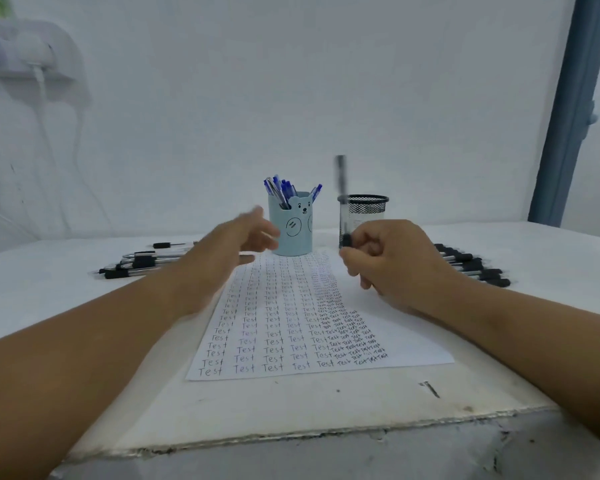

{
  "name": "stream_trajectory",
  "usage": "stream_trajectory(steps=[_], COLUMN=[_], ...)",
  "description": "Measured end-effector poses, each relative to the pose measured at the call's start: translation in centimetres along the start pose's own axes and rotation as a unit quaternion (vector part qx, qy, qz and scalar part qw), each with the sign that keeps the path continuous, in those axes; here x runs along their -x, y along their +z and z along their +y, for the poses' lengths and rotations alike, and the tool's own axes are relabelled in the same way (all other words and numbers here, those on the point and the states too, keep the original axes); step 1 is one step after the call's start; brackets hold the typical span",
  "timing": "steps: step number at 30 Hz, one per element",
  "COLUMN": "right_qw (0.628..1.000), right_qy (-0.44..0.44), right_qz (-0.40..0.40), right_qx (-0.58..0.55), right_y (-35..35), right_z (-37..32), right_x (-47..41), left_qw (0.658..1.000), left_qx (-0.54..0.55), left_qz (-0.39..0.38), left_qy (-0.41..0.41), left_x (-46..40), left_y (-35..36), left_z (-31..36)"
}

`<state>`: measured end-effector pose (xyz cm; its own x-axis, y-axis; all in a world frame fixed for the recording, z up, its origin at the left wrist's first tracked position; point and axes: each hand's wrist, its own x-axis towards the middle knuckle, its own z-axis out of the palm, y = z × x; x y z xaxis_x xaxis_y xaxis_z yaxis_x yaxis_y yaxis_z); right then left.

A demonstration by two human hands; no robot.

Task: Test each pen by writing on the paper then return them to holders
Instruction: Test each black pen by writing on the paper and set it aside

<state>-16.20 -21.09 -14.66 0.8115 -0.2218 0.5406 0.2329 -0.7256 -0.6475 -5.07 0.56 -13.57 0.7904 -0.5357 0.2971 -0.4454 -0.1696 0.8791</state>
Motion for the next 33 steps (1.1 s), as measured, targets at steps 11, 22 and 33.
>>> stream_trajectory(steps=[11,22,33], right_qw=[0.986,0.986,0.986], right_qy=[0.052,0.026,0.023], right_qz=[-0.124,-0.162,-0.165], right_qx=[-0.096,-0.034,-0.003], right_y=[-0.4,-0.3,-0.2], right_z=[-1.1,-1.1,-1.2], right_x=[0.9,0.8,0.8], left_qw=[0.942,0.933,0.928], left_qx=[-0.325,-0.347,-0.36], left_qz=[-0.065,-0.084,-0.088], left_qy=[-0.049,-0.054,-0.05], left_x=[0.7,0.6,0.6], left_y=[-1.1,-1.1,-1.1], left_z=[-0.5,-0.6,-0.4])
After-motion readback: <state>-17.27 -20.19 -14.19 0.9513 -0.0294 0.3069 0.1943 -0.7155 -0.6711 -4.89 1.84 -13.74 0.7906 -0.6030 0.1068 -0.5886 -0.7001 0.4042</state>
